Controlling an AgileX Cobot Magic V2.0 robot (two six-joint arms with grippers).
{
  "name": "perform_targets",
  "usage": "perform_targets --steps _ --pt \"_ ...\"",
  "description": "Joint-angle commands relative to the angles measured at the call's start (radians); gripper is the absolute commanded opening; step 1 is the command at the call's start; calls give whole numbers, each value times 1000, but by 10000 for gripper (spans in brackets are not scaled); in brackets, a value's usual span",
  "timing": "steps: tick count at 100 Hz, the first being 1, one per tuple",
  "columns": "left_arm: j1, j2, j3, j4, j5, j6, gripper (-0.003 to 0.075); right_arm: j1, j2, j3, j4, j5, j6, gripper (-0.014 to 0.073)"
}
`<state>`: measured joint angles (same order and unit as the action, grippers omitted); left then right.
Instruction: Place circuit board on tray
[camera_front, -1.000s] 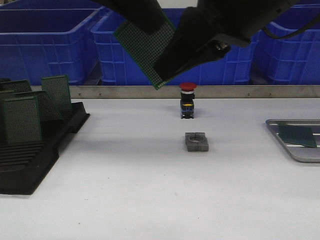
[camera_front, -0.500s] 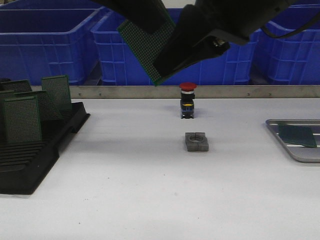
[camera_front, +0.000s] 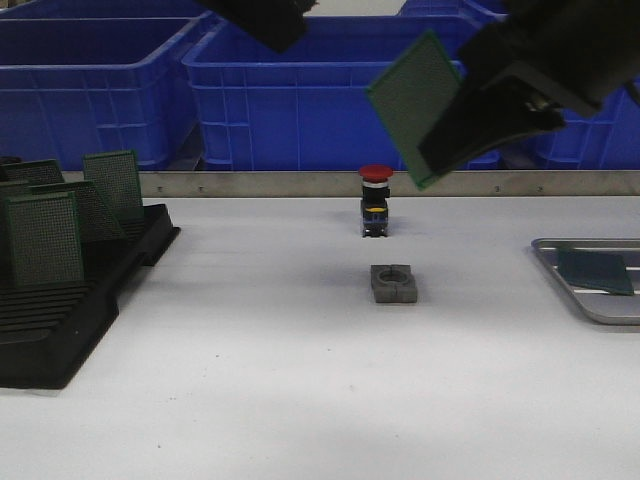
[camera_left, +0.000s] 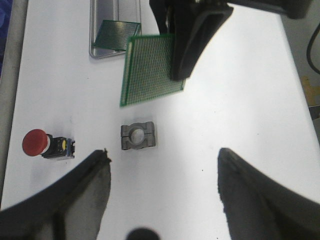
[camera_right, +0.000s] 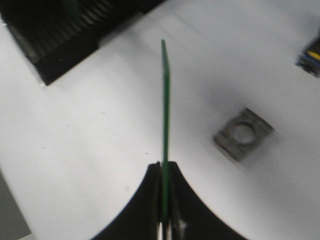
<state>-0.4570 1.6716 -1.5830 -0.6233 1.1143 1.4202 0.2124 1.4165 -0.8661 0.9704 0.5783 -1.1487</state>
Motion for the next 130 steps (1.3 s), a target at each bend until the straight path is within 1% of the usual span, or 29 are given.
perform_targets --steps 1,16,30,41,51,58,60,65,69,70,72,74,76,77,82,86,90,98,115,120,121,123,127,129,130 --pt "11 -38 -33 -53 -26 -49 442 -97 -26 3 38 -21 8 -121" --pt "13 -38 -33 -53 -26 -52 442 -263 17 15 43 -63 30 -121" --pt "13 -38 -33 -53 -29 -52 441 -366 88 15 50 -103 41 -121" --pt "13 -38 -33 -53 -31 -52 440 -406 142 11 131 -140 41 -121" --pt "13 -38 -33 -53 -31 -52 440 -416 186 10 168 -198 39 -120" --pt "13 -38 -33 -53 -31 -52 440 -416 218 10 206 -229 39 -92" --pt "13 -38 -33 -53 -31 -52 440 -416 227 10 218 -234 39 -69" --pt "13 -38 -33 -53 -31 -52 440 -416 241 10 240 -238 39 22" --pt "13 -38 -33 -53 -31 -52 440 -416 246 10 247 -237 39 139" --pt "13 -38 -33 -53 -31 -52 440 -416 247 10 247 -237 39 183" --pt "13 -38 -33 -53 -31 -52 440 -416 247 10 247 -235 39 227" --pt "13 -38 -33 -53 -31 -52 440 -416 247 10 247 -233 39 316" --pt "13 -38 -33 -53 -31 -52 440 -416 247 10 247 -233 39 358" --pt "13 -38 -33 -53 -31 -52 440 -416 247 10 247 -233 39 397" --pt "13 -38 -33 -53 -35 -52 440 -416 243 10 247 -239 39 497" --pt "13 -38 -33 -53 -38 -52 440 -416 240 10 247 -241 39 528" --pt "16 -40 -37 -46 -38 -56 440 -416 234 10 247 -241 39 525" --pt "29 -49 -44 -20 -50 -76 438 -416 214 10 245 -241 39 491" --pt "85 -93 -55 32 -131 -249 429 -416 152 11 216 -238 39 440" --pt "106 -112 -55 41 -145 -301 394 -416 121 11 193 -222 39 418" --pt "111 -118 -55 44 -147 -313 371 -416 113 11 179 -215 39 408" --pt "120 -125 -55 44 -148 -334 353 -416 100 11 169 -203 39 389" --pt "136 -141 -55 44 -150 -383 293 -416 78 11 141 -184 39 343" --pt "146 -148 -55 44 -150 -405 245 -416 69 11 123 -176 39 305" --pt "149 -151 -55 44 -150 -425 208 -416 59 11 111 -168 39 291"
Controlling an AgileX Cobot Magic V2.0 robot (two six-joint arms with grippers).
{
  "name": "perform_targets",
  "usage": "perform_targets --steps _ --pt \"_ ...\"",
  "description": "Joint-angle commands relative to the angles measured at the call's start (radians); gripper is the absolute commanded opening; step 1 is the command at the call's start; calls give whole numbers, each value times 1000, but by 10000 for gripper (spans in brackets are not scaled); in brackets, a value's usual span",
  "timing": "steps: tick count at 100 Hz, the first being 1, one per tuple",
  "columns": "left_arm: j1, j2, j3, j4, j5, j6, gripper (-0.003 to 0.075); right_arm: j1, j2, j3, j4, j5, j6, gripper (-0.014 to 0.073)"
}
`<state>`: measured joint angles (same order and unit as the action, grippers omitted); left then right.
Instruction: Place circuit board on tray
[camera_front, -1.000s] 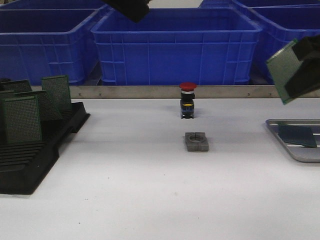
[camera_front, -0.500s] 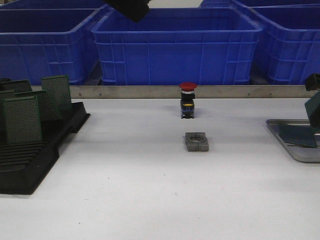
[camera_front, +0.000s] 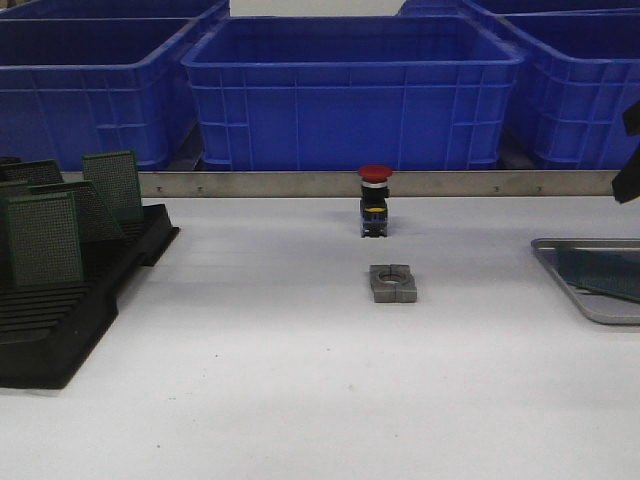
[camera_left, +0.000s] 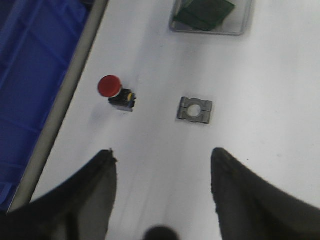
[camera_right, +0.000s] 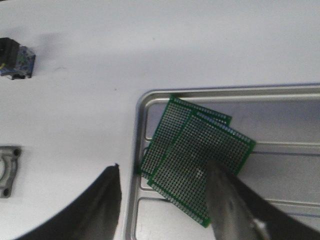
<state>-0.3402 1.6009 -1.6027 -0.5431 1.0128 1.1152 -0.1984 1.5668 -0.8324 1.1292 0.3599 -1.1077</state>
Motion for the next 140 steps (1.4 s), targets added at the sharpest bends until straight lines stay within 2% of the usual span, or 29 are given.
perform_targets --steps 1,8,17,30,56,71,85,111,140 --pt "39 -87 -35 -36 -48 -128 189 -5 -96 -23 -53 53 -2 260" --pt "70 -114 -35 -36 -33 -174 -12 -5 -148 -21 -87 76 -2 87" --pt "97 -153 -23 -38 -27 -217 -20 -5 -222 -20 -87 75 -4 -130" --pt "141 -217 32 -38 -78 -265 -20 -4 -326 -20 -86 98 -12 -113" --pt "201 -453 319 -38 -402 -329 -20 31 -506 -19 -78 97 -12 -113" --pt "201 -628 529 -55 -582 -329 -20 124 -620 43 -56 -19 -32 -113" --pt "201 -777 705 -96 -684 -329 -20 182 -744 133 -52 -108 -38 -113" --pt "201 -1060 972 -130 -757 -329 -20 195 -1027 307 -22 -127 -38 -113" --pt "201 -1340 1152 -133 -762 -329 -20 195 -1373 477 -21 -111 -38 -113"
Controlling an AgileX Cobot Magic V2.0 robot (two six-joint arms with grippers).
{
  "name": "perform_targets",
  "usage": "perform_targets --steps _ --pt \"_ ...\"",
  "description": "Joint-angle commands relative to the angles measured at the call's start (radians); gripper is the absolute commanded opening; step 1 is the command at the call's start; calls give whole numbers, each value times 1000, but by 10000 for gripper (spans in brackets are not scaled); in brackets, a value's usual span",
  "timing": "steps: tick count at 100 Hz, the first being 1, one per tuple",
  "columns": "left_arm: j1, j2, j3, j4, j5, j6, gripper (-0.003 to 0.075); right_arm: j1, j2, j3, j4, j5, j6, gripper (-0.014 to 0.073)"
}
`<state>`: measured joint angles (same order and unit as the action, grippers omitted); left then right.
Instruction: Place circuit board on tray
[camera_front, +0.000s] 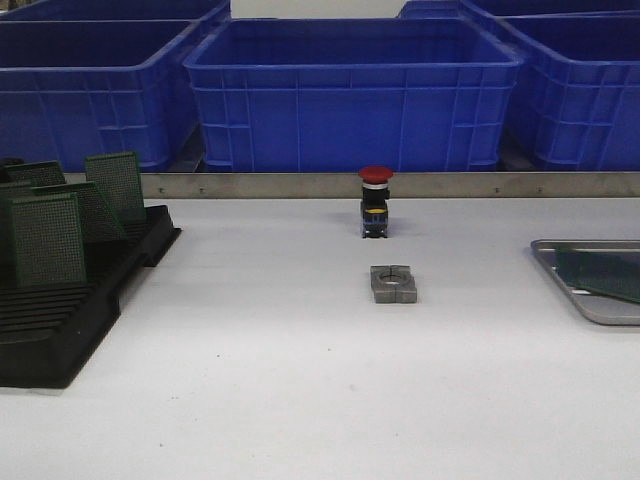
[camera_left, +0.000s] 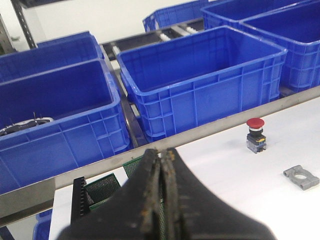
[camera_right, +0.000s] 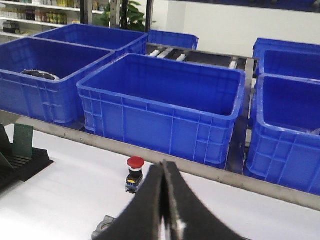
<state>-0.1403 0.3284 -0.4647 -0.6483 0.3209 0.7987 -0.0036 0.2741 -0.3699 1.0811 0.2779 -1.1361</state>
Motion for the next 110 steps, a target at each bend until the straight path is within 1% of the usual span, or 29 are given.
perform_targets --steps 1,12,26,110 --pt "2 -75 18 -28 -70 -13 -20 1 -96 21 27 -27 -9 -113" --pt "2 -169 68 -30 -81 -13 -20 1 -207 59 27 -10 -9 -113" --pt "2 -240 99 -30 -92 -13 -20 1 -276 77 27 4 -9 -113" --pt "2 -254 113 -30 -90 -13 -20 1 -279 77 27 5 -9 -113"
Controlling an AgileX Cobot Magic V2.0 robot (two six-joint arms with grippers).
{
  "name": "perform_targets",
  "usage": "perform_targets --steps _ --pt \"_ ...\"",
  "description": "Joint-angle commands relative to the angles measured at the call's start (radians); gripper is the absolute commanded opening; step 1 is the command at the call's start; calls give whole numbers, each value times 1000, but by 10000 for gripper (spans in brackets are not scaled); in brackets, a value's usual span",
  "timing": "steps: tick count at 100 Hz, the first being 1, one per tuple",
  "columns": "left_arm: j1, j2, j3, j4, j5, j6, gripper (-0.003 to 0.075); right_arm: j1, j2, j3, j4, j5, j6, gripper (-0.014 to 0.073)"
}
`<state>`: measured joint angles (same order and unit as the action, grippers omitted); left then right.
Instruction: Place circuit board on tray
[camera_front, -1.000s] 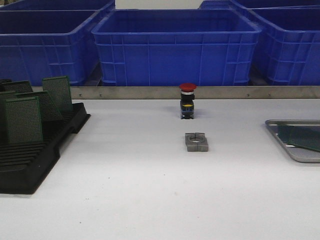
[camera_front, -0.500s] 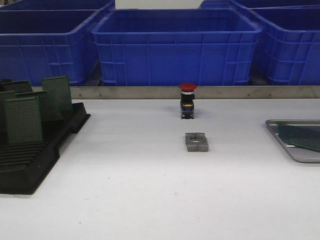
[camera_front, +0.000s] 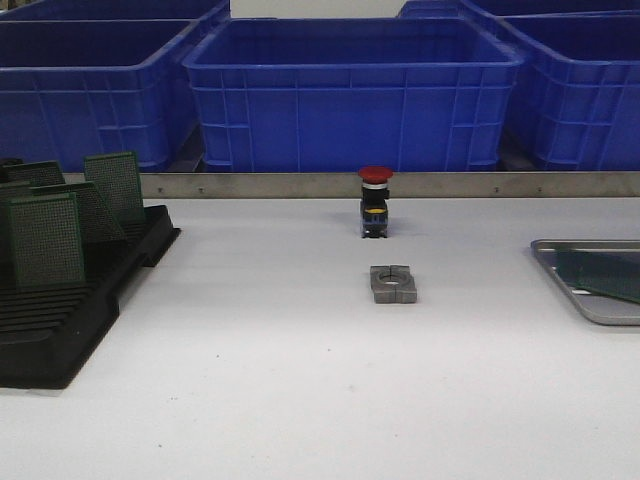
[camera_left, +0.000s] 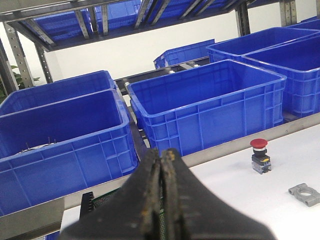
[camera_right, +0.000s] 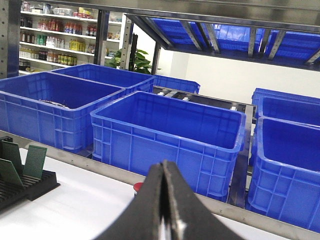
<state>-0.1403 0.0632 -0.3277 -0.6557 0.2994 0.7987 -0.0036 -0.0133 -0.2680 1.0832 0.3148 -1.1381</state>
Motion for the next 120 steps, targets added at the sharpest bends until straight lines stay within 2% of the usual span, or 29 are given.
perform_targets --steps 1,16,25,32,40,50,55,59,66,120 --pt "2 11 -24 -23 -73 -13 -20 1 9 -24 24 -32 -7 -113" --pt "18 9 16 85 -141 -29 -20 1 9 -24 25 -30 -7 -113" --pt "35 9 85 136 -225 -254 -20 1 9 -24 25 -29 -7 -113" --pt "59 9 153 309 -284 -435 -20 1 9 -24 25 -29 -7 -113" --pt "81 -10 226 507 -291 -679 -20 1 9 -24 25 -29 -7 -113" --pt "89 -74 339 646 -307 -820 -20 1 9 -24 25 -29 -7 -113" --pt "89 -105 386 636 -326 -821 -20 1 9 -24 25 -28 -7 -113" --pt "89 -99 369 640 -198 -821 -20 1 10 -24 25 -28 -7 -113" --pt "89 -101 377 640 -167 -821 -20 1 11 -24 26 -22 -7 -113" --pt "89 -99 376 610 -153 -821 -20 1 12 -24 26 -10 -7 -113"
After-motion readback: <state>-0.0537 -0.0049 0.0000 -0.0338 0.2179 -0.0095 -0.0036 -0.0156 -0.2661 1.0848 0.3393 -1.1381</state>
